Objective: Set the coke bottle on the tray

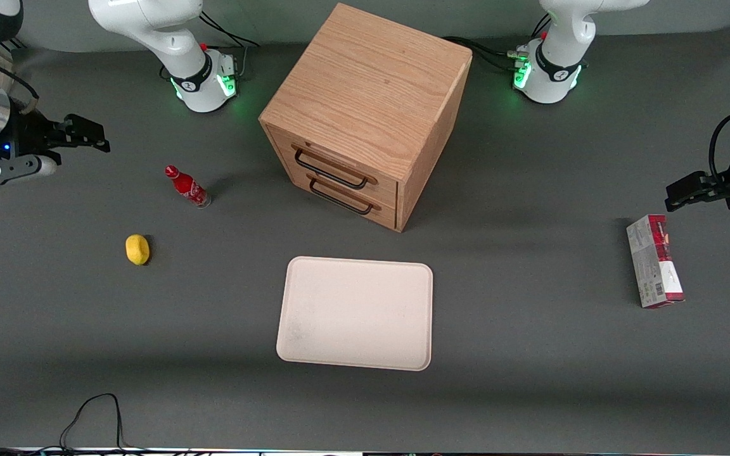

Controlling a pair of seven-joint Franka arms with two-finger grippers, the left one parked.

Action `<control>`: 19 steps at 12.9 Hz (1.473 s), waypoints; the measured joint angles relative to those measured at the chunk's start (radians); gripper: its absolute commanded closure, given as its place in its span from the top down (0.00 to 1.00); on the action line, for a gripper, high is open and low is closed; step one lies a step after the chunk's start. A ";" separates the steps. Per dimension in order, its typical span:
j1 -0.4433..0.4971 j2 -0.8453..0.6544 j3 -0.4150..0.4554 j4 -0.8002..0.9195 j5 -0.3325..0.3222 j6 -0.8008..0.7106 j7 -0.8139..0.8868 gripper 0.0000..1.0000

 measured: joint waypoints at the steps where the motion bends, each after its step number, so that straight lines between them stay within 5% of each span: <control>1: 0.000 -0.040 0.002 -0.031 0.000 -0.009 0.001 1.00; 8: 0.008 -0.433 0.054 -0.490 0.000 0.128 0.056 1.00; 15: 0.008 -0.447 0.054 -0.605 -0.007 0.235 0.058 1.00; 19: 0.007 -0.447 0.050 -0.796 -0.037 0.493 0.058 1.00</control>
